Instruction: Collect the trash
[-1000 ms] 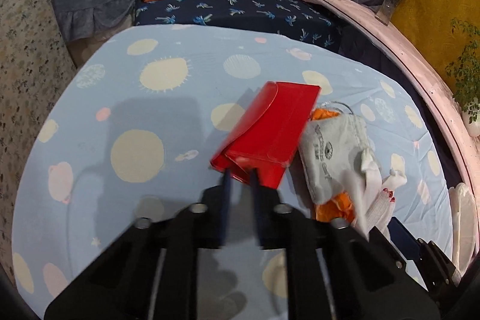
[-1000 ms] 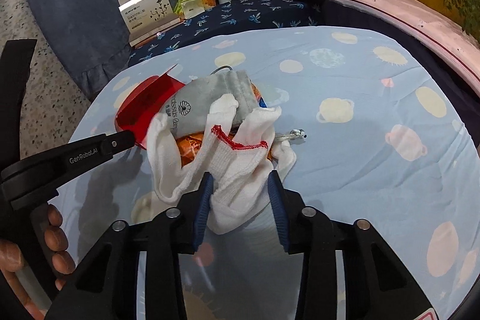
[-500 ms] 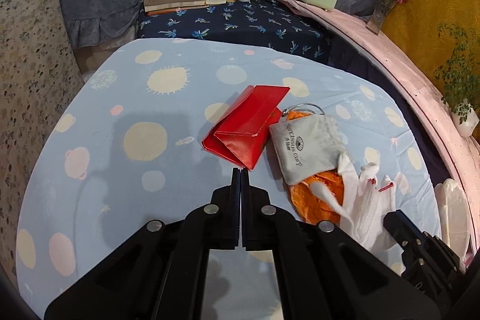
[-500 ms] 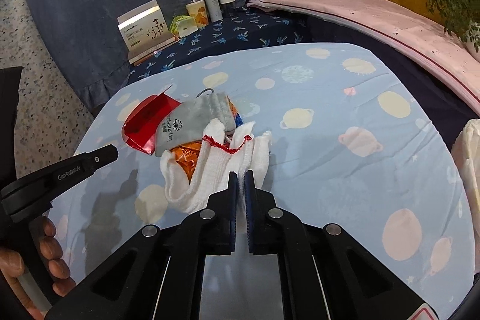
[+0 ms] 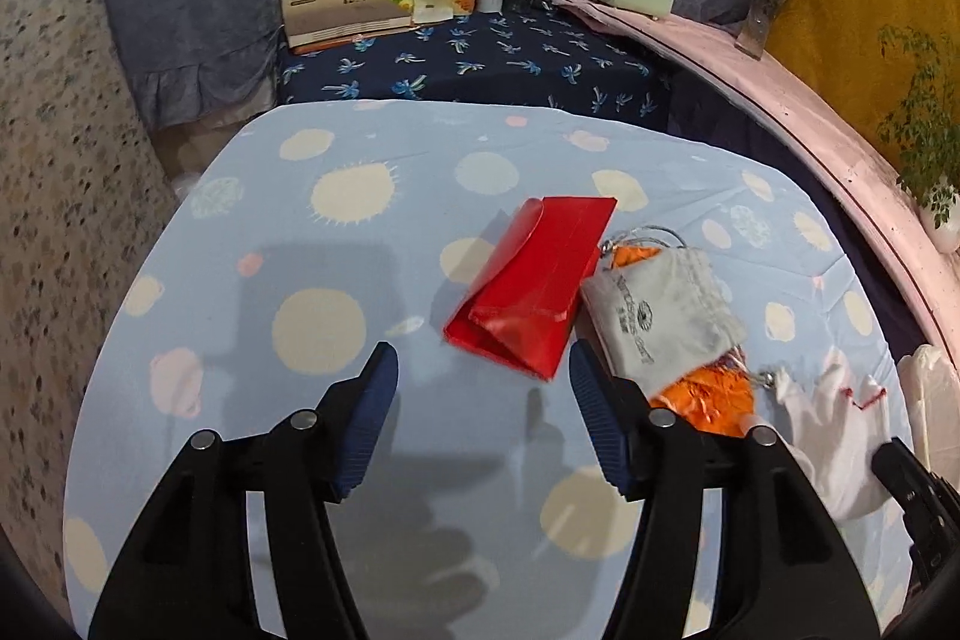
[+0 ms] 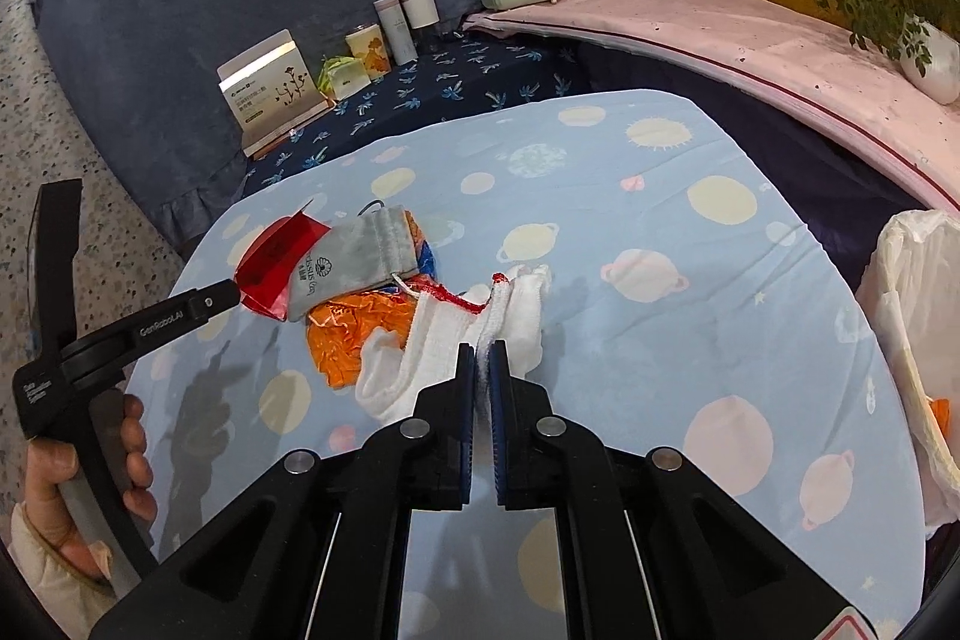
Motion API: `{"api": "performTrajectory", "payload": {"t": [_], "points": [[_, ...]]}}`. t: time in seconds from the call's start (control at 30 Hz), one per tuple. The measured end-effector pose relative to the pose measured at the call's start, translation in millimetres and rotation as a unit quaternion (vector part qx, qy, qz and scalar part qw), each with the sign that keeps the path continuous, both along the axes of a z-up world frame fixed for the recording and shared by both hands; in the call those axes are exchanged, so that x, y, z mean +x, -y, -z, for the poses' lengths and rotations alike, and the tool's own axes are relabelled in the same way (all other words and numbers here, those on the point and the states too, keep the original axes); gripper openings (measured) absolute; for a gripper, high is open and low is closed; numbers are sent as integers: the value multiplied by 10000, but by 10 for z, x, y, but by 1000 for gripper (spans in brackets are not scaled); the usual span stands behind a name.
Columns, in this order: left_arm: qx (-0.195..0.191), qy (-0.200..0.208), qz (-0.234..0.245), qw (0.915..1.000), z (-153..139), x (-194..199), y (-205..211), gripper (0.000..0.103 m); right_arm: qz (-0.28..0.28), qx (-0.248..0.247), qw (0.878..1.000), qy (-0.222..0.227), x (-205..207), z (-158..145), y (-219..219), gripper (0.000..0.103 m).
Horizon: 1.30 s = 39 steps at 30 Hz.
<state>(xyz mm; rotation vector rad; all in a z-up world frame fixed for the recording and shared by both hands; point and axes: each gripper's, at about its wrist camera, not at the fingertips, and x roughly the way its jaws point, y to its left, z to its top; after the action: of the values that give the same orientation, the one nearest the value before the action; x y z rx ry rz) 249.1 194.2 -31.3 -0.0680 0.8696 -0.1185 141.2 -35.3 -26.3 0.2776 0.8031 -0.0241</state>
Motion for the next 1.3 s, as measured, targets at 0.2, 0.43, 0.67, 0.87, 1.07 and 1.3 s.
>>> {"api": "performTrajectory", "payload": {"t": [0.2, 0.43, 0.67, 0.87, 1.07, 1.3], "points": [[-29, -7, 141, 9999, 134, 260, 52, 42, 70, 59, 9999, -55, 104, 64, 54, 5], [-161, 38, 176, 9997, 113, 280, 103, 0, 10, 30, 10000, -55, 165, 85, 17, 5], [-199, 205, 125, 9995, -142, 33, 189, 0, -26, 100, 9999, 86, 61, -36, 3, 5], [-307, 368, 56, 9988, -411, -298, 295, 0, 22, 166, 9993, 328, -148, -275, 91, 5], [-419, 451, 168, 9980, -617, -758, 526, 0, 102, 176, 9981, 576, -467, -520, 219, 5], [-659, 415, 246, 9967, -671, -1257, 734, 0, 140, -54, 9986, 503, -806, -544, 353, 5]]}}
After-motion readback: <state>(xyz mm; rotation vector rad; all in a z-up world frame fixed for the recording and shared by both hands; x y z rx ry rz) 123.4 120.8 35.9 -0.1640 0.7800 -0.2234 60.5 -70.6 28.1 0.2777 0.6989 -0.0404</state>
